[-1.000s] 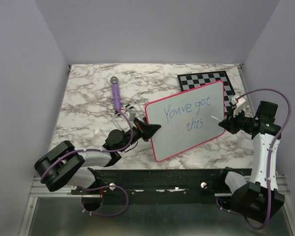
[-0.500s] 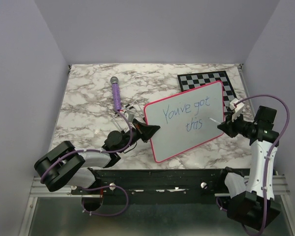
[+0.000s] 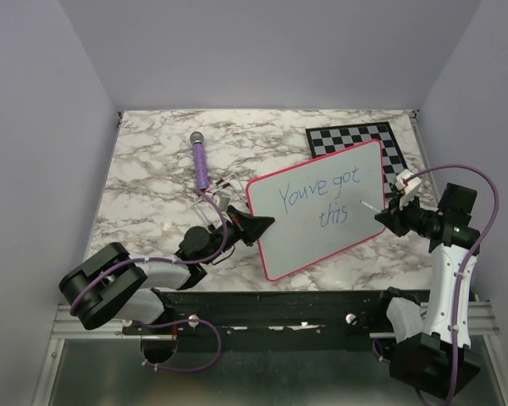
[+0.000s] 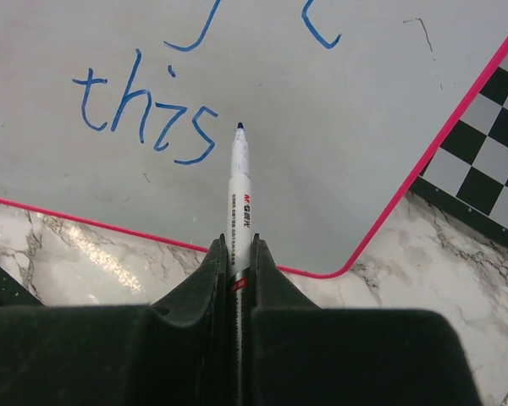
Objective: Write a sentence on the whiteboard
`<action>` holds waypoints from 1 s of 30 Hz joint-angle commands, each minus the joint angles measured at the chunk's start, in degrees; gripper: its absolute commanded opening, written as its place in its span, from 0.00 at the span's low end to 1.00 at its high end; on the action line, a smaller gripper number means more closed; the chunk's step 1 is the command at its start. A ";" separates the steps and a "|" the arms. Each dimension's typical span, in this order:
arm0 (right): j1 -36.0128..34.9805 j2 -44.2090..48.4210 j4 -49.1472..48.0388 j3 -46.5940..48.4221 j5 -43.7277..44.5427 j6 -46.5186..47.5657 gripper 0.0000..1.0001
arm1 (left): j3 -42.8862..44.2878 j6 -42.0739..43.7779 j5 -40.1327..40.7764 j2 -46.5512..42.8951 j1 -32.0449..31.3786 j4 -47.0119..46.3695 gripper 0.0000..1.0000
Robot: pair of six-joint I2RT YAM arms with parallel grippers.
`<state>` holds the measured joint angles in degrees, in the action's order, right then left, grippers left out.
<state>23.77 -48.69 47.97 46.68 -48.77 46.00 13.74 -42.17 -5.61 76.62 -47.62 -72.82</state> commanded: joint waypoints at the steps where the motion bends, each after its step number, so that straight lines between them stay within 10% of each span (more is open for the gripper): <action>1: 0.49 0.26 -1.12 -0.71 0.52 -0.47 0.01 | -1.52 2.62 -0.90 0.46 -0.11 1.71 0.00; 30: 0.58 -3.43 -4.99 -2.11 6.32 -2.32 0.01 | -0.91 1.66 -0.99 2.13 -0.11 0.75 0.00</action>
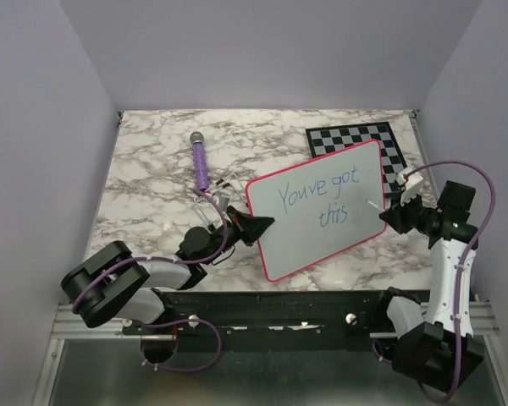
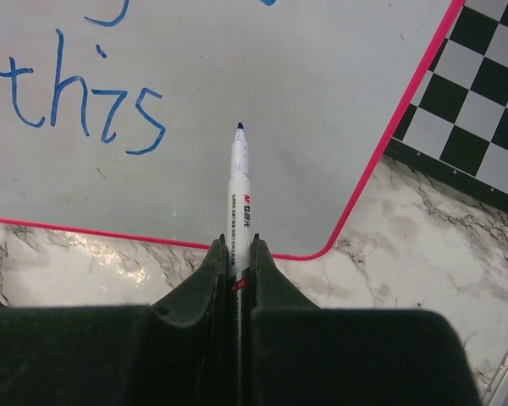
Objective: Write a sentence on the whiteboard
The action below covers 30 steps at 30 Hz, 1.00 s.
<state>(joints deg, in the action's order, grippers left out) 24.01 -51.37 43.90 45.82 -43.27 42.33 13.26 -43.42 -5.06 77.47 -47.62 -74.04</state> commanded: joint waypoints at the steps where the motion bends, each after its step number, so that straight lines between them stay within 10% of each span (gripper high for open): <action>1: 0.25 -1.44 -0.49 -1.35 -0.06 1.70 0.00 | -0.34 2.81 -1.62 1.37 -0.11 1.88 0.00; 30: -3.62 -10.32 -7.69 -1.17 -0.33 -1.46 0.01 | 0.98 2.46 -2.32 3.56 -0.11 1.18 0.00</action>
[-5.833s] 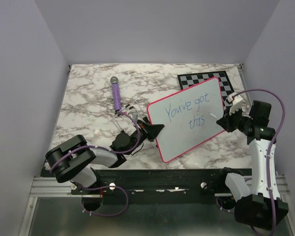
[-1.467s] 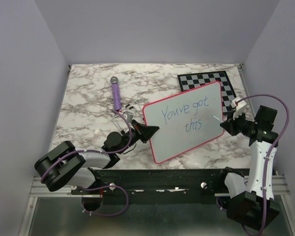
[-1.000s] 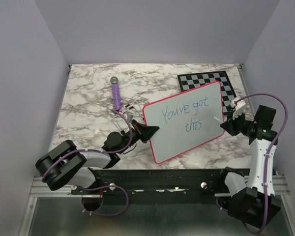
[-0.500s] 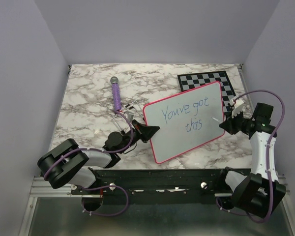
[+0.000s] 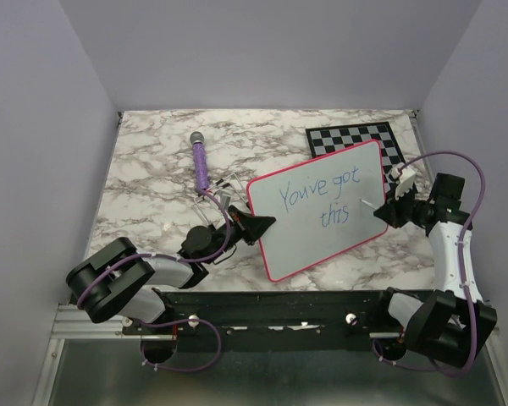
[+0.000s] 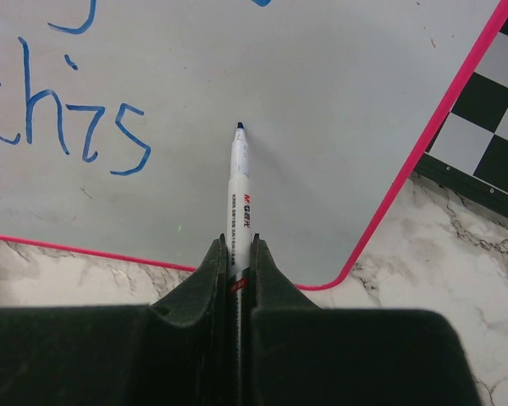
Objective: Write a sentence on the whiteboard
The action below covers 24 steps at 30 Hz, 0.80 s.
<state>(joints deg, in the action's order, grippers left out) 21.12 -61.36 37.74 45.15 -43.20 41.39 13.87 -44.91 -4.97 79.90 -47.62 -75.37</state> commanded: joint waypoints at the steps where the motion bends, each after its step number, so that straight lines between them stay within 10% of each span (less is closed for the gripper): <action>1: -0.82 -0.42 -1.00 -0.50 -0.65 0.01 0.01 | 0.37 3.95 -2.41 1.05 -0.11 2.51 0.00; 24: -1.44 -1.22 4.89 -1.64 1.27 6.34 0.01 | 0.46 3.68 -2.23 1.58 -0.20 2.07 0.00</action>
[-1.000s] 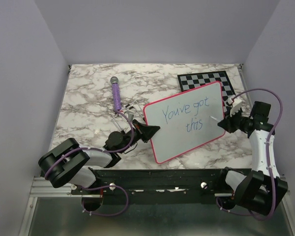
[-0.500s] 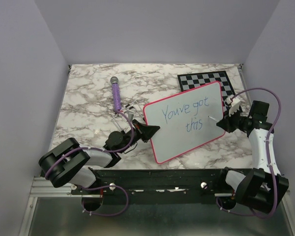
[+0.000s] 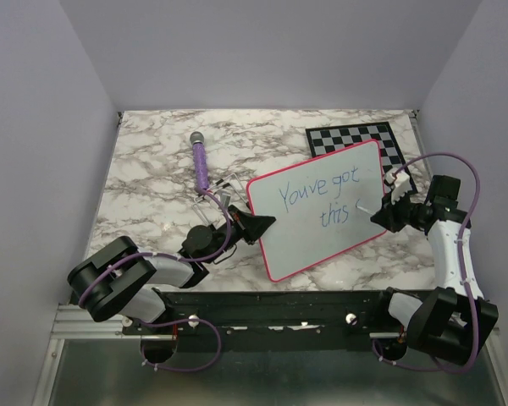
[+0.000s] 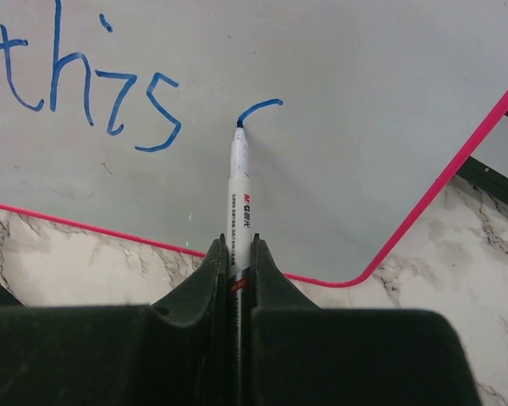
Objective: Write a sentence on the whiteboard
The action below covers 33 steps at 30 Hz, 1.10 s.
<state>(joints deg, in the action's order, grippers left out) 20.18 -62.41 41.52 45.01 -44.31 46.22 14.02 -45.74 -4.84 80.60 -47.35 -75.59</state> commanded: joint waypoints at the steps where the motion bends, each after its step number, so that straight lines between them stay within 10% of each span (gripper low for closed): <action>1: -0.50 -0.08 0.76 -1.77 2.83 1.33 0.01 | 0.30 4.51 -2.37 0.88 -0.37 2.29 0.00; 33: -0.41 0.98 -6.19 1.74 2.40 -5.70 0.00 | 0.66 4.60 -2.72 1.49 -0.37 2.29 0.00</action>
<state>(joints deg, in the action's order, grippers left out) 20.18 -61.17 36.82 44.95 -39.24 40.91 14.22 -45.93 -4.67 80.86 -47.35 -75.57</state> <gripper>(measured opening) 0.138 0.086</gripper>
